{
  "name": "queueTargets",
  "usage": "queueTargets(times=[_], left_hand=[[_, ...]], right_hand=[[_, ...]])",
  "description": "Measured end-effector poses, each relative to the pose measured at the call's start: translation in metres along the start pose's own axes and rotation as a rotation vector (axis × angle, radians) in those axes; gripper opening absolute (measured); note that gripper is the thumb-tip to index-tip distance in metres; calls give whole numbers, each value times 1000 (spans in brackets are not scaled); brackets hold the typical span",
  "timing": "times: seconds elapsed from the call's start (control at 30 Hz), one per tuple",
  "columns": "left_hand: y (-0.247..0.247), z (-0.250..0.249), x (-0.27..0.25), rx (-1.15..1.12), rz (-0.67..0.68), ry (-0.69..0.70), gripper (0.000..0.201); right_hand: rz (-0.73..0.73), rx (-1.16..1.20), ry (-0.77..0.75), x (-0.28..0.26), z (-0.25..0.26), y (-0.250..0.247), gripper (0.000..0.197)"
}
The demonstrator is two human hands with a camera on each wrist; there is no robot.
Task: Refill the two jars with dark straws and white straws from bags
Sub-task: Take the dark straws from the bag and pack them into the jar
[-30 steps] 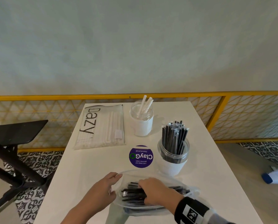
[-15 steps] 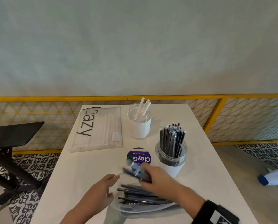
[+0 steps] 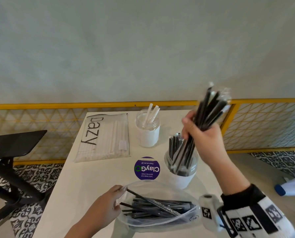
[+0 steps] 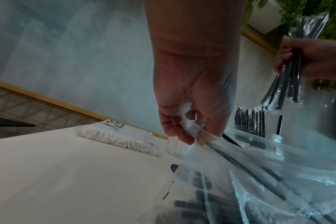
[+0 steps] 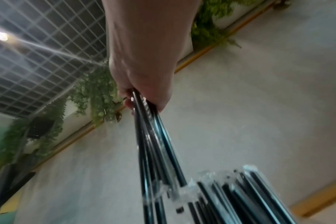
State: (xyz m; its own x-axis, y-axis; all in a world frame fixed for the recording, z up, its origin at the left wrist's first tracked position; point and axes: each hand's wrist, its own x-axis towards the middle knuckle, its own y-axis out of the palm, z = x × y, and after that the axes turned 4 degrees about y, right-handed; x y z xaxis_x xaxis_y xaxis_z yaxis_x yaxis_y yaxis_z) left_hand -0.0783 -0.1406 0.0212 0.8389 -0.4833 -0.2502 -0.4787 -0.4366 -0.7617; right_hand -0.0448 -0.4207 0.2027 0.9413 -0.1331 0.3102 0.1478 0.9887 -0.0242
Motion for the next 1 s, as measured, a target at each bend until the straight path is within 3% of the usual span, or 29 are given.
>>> queueTargets(times=[0.1, 0.2, 0.27, 0.33, 0.4, 0.47, 0.53, 0.63, 0.77, 0.87, 0.93, 1.0], left_hand=[[0, 0, 0, -16, -15, 20, 56], [0, 0, 1, -37, -28, 33, 55], [0, 1, 0, -36, -25, 28, 55], [0, 1, -1, -34, -20, 8, 57], [1, 1, -2, -28, -19, -7, 59], [0, 2, -3, -25, -20, -8, 60], [0, 2, -3, -28, -27, 0, 60], [1, 3, -3, -26, -25, 0, 59], [0, 3, -1, -20, -19, -4, 58], [1, 5, -1, -25, -16, 2, 59], [1, 6, -2, -20, -11, 1, 59], [2, 6, -2, -14, -5, -6, 59]], right_hand=[[-148, 10, -108, 17, -7, -4, 33], [-182, -138, 37, 20, -47, 1, 15], [-127, -423, 118, 17, -81, -1, 5], [-32, -857, 107, 15, -112, -8, 34], [-15, -1042, 68, 15, -124, -11, 47], [-38, -1005, 13, 16, -120, -12, 41], [-125, -787, -4, 15, -103, -13, 31], [-179, -419, 123, 22, -62, -13, 22], [-285, -157, 38, 35, -45, -13, 10], [-294, -107, -40, 38, -41, -16, 11], [-258, -189, 33, 36, -52, -18, 5], [-166, -434, 152, 32, -73, -19, 13]])
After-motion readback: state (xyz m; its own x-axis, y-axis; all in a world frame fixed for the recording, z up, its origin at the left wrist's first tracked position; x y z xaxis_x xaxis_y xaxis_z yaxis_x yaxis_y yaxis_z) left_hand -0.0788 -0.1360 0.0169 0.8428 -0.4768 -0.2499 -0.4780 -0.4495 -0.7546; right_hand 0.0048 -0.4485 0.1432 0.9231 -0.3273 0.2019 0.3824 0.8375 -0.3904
